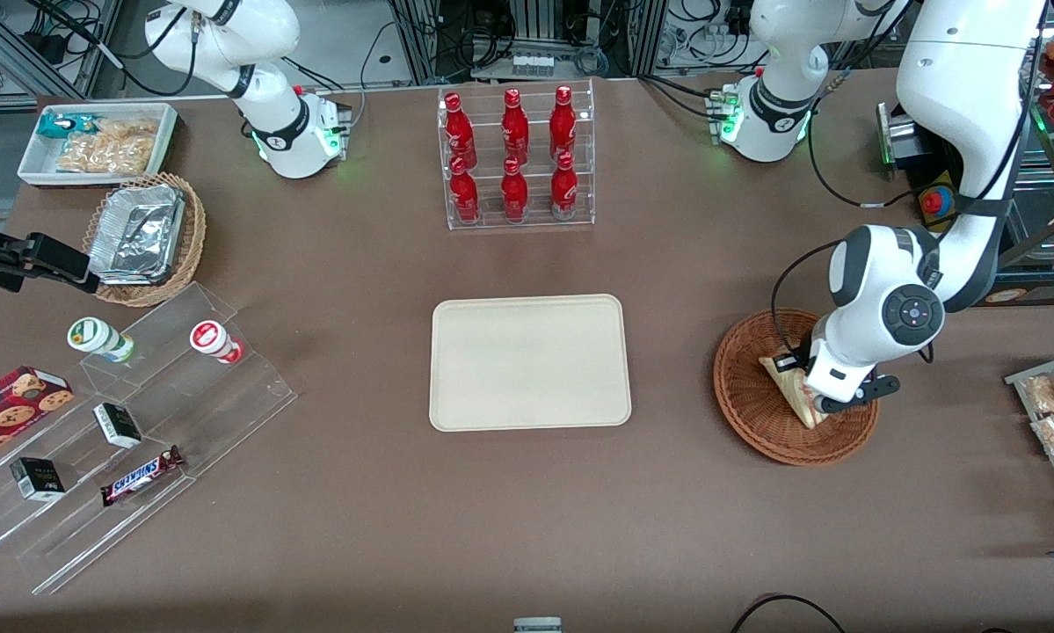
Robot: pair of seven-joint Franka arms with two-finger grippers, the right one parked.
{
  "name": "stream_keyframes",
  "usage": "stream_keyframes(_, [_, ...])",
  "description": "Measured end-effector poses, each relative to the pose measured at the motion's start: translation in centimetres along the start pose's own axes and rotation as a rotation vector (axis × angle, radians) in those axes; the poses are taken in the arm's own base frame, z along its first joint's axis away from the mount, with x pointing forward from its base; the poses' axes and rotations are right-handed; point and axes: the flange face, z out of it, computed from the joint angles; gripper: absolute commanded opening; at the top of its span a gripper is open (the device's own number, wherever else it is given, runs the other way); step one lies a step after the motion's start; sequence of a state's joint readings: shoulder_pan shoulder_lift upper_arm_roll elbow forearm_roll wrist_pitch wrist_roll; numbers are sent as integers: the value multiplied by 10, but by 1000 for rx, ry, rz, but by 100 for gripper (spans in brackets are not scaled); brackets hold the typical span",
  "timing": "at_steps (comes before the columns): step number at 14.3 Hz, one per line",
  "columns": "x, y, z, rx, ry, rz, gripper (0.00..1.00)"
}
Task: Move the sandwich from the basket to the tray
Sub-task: 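Carry the sandwich with the left gripper over the cream tray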
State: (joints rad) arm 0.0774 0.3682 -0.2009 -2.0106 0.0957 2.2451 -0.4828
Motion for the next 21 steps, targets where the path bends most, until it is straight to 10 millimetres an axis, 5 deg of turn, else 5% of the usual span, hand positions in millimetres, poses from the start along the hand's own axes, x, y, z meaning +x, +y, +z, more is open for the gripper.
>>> stream_keyframes(4, [-11,22,-40,18,-3,39,10])
stream_keyframes(10, [-66,139,-101,45,11,143,10])
stream_keyframes(21, [-184,346,-51,-60,-76,269,11])
